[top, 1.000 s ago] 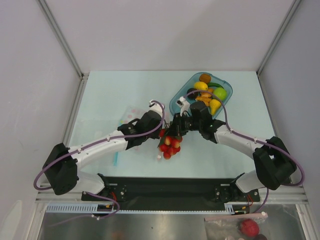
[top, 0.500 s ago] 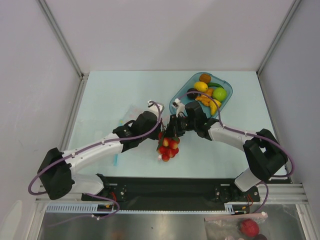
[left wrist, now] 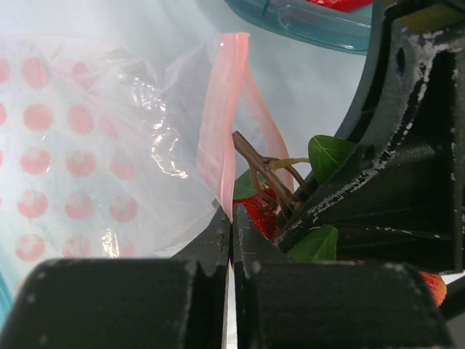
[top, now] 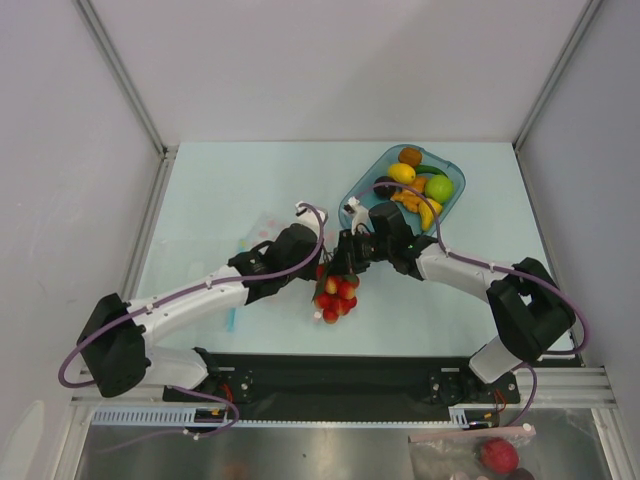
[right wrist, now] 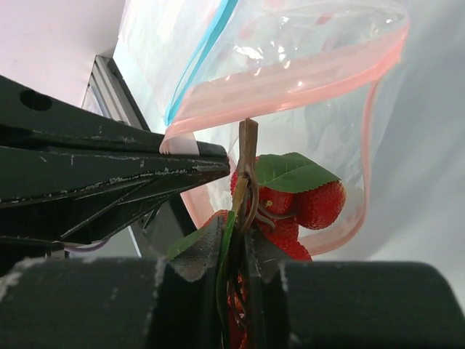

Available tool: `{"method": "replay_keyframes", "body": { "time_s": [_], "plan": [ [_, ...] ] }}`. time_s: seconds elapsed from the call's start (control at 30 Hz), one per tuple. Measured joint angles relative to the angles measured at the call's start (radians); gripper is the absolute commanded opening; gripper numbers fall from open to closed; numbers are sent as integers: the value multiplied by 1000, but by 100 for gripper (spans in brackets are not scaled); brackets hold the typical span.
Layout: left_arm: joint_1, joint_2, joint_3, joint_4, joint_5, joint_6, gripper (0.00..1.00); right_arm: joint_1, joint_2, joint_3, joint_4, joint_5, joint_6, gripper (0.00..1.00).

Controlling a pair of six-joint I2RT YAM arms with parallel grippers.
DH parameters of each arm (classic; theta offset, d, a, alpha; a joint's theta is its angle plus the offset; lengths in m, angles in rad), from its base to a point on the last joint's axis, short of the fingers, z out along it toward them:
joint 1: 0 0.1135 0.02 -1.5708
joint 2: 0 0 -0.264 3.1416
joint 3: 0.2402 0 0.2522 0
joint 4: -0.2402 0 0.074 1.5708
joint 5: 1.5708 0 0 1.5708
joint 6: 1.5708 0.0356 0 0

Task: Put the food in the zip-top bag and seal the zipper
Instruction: Place the fake fruit in the zipper food storage bag.

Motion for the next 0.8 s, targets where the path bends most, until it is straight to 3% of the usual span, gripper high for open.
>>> {"method": "replay_keyframes", "body": {
  "time_s": [0.8],
  "plan": [
    [5,-15,0,16,36,13,1,16,13,27,-27,-7,-12,0]
  ]
}}
